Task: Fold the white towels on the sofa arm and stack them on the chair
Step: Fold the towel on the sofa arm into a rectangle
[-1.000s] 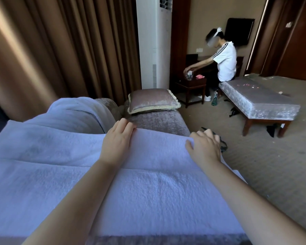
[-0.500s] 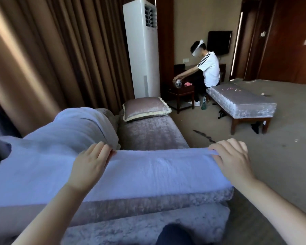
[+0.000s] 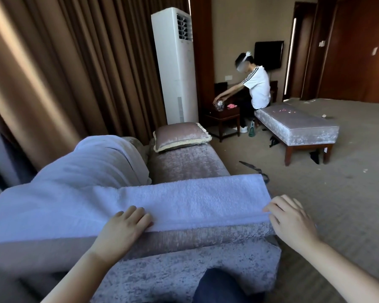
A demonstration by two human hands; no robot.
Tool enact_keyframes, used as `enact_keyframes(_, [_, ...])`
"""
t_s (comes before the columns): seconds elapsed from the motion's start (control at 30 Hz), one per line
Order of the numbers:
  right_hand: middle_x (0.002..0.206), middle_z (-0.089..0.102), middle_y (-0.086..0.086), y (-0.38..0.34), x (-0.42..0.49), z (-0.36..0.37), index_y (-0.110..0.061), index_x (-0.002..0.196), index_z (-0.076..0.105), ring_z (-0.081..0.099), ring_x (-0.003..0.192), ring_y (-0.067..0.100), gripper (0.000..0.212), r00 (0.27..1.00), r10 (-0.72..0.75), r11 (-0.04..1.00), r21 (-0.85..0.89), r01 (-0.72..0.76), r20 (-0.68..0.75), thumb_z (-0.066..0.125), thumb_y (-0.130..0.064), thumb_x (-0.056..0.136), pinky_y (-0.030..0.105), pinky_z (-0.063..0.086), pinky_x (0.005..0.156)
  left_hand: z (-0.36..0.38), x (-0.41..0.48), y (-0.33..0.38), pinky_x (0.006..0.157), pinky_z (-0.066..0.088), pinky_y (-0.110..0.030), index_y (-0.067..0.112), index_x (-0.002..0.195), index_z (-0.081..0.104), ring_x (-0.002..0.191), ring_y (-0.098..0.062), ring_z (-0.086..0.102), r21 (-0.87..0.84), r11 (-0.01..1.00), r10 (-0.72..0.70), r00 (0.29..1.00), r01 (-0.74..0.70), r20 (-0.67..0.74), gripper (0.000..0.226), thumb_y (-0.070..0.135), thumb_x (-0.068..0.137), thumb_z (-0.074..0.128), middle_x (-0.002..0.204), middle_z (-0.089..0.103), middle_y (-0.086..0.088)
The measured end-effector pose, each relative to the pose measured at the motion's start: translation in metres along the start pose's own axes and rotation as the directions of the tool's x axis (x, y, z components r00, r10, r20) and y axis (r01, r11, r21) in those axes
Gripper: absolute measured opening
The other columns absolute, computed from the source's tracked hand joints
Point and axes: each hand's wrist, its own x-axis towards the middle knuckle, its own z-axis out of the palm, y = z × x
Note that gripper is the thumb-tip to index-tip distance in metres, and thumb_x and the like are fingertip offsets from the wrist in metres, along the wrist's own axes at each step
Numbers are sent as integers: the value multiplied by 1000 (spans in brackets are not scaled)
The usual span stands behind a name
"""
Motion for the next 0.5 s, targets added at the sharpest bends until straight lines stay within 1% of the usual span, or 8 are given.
enact_keyframes(0.07, [78, 57, 0, 0, 2, -4, -10, 76, 68, 48, 78, 22, 25, 998, 24, 1000, -20, -25, -54, 43, -7, 79, 28, 32, 73, -2, 7, 2, 42, 34, -32, 15, 78, 51, 58, -21, 48, -44, 996, -74, 997, 74, 5, 38, 28, 105, 28, 73, 50, -1])
enact_keyframes(0.13, [77, 60, -1, 3, 5, -4, -12, 75, 69, 47, 79, 22, 27, 996, 45, 997, -63, -50, -76, 43, -6, 78, 31, 33, 72, -7, 16, 5, 45, 40, -31, 14, 78, 61, 63, -21, 52, -113, 982, -148, 988, 152, 47, 52, 43, 104, 26, 80, 57, 0])
enact_keyframes(0.2, [78, 63, -3, 7, 10, -1, -13, 74, 71, 48, 80, 23, 29, 993, 84, 992, -91, -92, -87, 42, -6, 77, 34, 34, 70, -10, 27, 8, 52, 47, -31, 14, 90, 67, 75, -21, 57, -199, 951, -227, 971, 238, 76, 54, 49, 102, 27, 95, 63, 1])
enact_keyframes(0.3, [77, 65, -2, 8, 18, 6, -13, 72, 70, 48, 79, 24, 29, 988, 123, 987, -93, -132, -97, 43, -5, 76, 35, 33, 68, -11, 53, 14, 73, 54, -33, 16, 111, 68, 97, -20, 59, -312, 887, -323, 940, 341, 110, 55, 49, 101, 26, 114, 65, 2])
enact_keyframes(0.37, [78, 64, -2, 7, 17, 8, -12, 72, 70, 47, 79, 24, 25, 991, 113, 990, -80, -119, -71, 47, -1, 74, 34, 32, 68, -5, 72, 19, 83, 54, -35, 12, 118, 67, 104, -24, 62, -320, 868, -332, 923, 380, 194, 69, 54, 102, 15, 119, 66, -2])
enact_keyframes(0.43, [81, 64, -2, 7, 9, 9, -11, 75, 70, 49, 81, 23, 28, 995, 87, 994, -58, -90, -49, 44, -4, 78, 33, 34, 70, 3, 90, 26, 95, 50, -40, 11, 127, 63, 117, -30, 59, -301, 867, -296, 896, 397, 331, 93, 68, 94, -3, 129, 63, -7])
enact_keyframes(0.47, [83, 64, -3, 8, 6, 9, -12, 77, 71, 50, 83, 22, 30, 996, 78, 996, -47, -80, -42, 41, -7, 80, 33, 35, 71, 10, 95, 30, 105, 42, -42, 13, 137, 55, 129, -31, 50, -284, 867, -277, 871, 409, 407, 108, 76, 83, -15, 141, 54, -6])
enact_keyframes(0.5, [84, 64, -4, 10, 3, 7, -13, 79, 72, 50, 84, 21, 32, 997, 74, 996, -41, -75, -33, 40, -10, 81, 32, 35, 73, 17, 100, 34, 114, 31, -42, 17, 148, 40, 140, -29, 36, -255, 865, -263, 822, 433, 505, 121, 81, 69, -27, 153, 40, -3])
